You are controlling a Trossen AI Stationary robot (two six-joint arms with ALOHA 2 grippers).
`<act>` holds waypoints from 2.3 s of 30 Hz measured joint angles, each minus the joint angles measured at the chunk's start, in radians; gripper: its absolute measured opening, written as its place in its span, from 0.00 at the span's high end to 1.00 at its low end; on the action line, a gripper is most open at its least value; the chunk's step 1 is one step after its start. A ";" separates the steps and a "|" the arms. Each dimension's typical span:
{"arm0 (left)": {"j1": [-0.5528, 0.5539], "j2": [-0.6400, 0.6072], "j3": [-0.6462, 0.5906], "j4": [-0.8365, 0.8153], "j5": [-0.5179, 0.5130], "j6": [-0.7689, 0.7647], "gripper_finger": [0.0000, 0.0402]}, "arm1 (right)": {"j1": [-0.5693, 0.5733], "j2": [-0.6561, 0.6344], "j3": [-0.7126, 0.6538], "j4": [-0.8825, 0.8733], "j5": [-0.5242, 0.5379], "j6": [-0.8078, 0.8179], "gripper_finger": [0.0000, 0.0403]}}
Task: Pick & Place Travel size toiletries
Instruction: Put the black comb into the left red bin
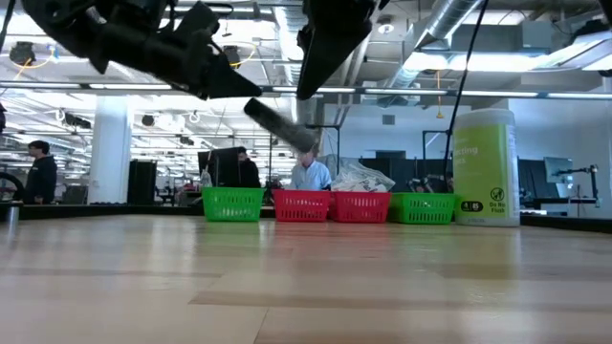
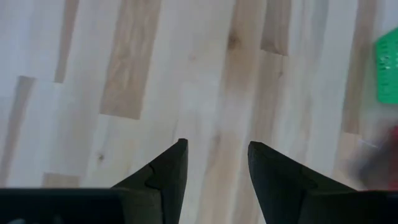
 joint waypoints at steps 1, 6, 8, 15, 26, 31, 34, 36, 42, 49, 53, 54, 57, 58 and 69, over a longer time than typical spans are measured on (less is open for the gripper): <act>0.012 0.000 0.012 -0.007 0.000 0.008 1.00 | 0.007 0.000 0.000 -0.001 -0.001 0.005 0.61; 0.073 0.003 0.060 -0.015 0.000 0.043 1.00 | 0.035 0.000 0.000 -0.004 0.000 0.005 0.61; 0.104 0.003 0.076 -0.024 0.000 0.046 1.00 | 0.042 0.000 0.000 -0.005 0.000 0.005 0.61; 0.220 0.014 0.096 -0.084 -0.034 0.045 1.00 | 0.045 0.000 0.000 -0.006 0.000 0.012 0.61; 0.297 0.231 0.231 -0.103 -0.028 0.126 1.00 | 0.029 0.000 0.000 -0.006 0.000 0.036 0.61; 0.322 0.346 0.334 -0.143 -0.027 0.197 1.00 | 0.031 0.000 0.000 -0.006 0.000 0.050 0.61; 0.332 0.391 0.383 -0.194 -0.027 0.230 1.00 | 0.031 0.000 0.000 -0.009 0.000 0.049 0.61; 0.335 0.412 0.408 -0.235 -0.028 0.251 1.00 | 0.031 0.000 0.000 -0.013 0.000 0.049 0.61; 0.352 0.446 0.447 -0.267 -0.027 0.327 1.00 | 0.022 0.000 0.000 -0.013 0.000 0.046 0.61; 0.400 0.447 0.456 -0.285 0.044 0.327 1.00 | 0.003 0.000 0.000 -0.013 0.000 0.046 0.61; 0.407 0.447 0.456 -0.286 0.124 0.326 1.00 | -0.004 0.000 0.000 -0.012 0.000 0.046 0.61; 0.406 0.447 0.456 -0.285 0.143 0.326 1.00 | -0.005 0.000 0.000 -0.013 0.000 0.046 0.61; 0.406 0.447 0.456 -0.292 0.149 0.325 1.00 | -0.012 0.000 0.000 -0.012 0.000 0.047 0.61; 0.406 0.447 0.456 -0.296 0.149 0.324 1.00 | -0.013 0.000 0.000 -0.012 0.000 0.047 0.61; 0.407 0.447 0.456 -0.300 0.148 0.322 0.99 | -0.024 0.000 0.000 -0.007 0.000 0.047 0.61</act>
